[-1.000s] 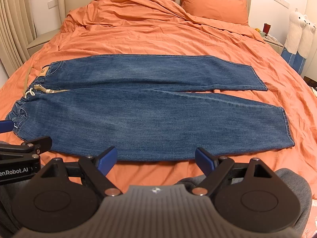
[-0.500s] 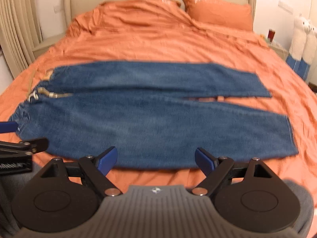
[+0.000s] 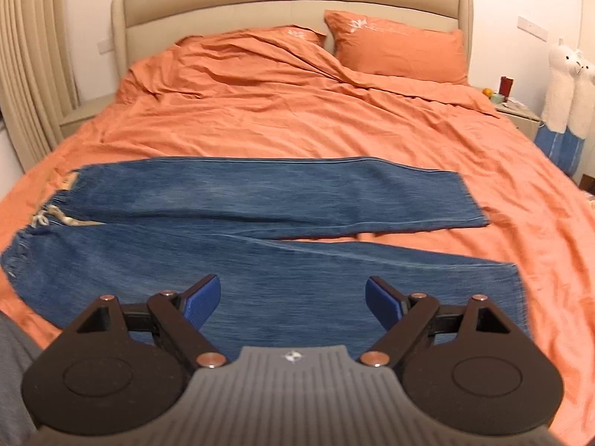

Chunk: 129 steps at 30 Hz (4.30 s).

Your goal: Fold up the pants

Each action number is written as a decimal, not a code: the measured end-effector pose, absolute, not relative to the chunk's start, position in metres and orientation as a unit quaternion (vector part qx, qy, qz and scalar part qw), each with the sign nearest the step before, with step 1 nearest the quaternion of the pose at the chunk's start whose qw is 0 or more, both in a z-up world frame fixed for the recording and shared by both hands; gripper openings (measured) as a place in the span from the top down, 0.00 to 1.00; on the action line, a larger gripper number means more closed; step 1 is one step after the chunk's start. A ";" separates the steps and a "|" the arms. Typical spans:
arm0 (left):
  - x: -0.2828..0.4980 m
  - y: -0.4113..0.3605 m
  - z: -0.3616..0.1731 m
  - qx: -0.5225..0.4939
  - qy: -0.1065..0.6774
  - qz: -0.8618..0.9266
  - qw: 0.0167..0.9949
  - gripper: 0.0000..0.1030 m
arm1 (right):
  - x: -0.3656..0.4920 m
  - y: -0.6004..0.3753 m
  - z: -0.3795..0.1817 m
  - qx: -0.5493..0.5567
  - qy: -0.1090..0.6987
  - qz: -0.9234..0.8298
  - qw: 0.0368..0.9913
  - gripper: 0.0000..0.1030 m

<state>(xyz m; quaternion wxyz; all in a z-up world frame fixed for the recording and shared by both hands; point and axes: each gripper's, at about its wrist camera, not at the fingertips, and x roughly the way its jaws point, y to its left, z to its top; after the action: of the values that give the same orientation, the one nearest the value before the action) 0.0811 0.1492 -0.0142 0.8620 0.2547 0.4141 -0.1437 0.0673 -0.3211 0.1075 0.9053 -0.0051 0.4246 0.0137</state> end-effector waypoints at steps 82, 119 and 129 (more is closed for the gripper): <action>0.217 0.152 0.016 0.230 0.409 0.023 0.883 0.87 | 0.176 -0.507 0.058 -0.429 0.402 0.018 0.809 1.00; 0.412 0.136 -0.074 0.208 0.445 0.054 0.869 0.86 | 0.449 -0.495 -0.097 -0.374 0.491 -0.025 0.787 1.00; 0.432 0.138 -0.112 0.220 0.480 0.034 0.849 0.44 | 0.466 -0.490 -0.138 -0.356 0.514 -0.055 0.778 0.93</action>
<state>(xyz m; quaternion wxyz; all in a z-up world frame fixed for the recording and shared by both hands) 0.4325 0.1380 -0.1119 0.8486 0.2204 0.4797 0.0345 0.4659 -0.4903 -0.1377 0.7783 -0.3564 0.5139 -0.0554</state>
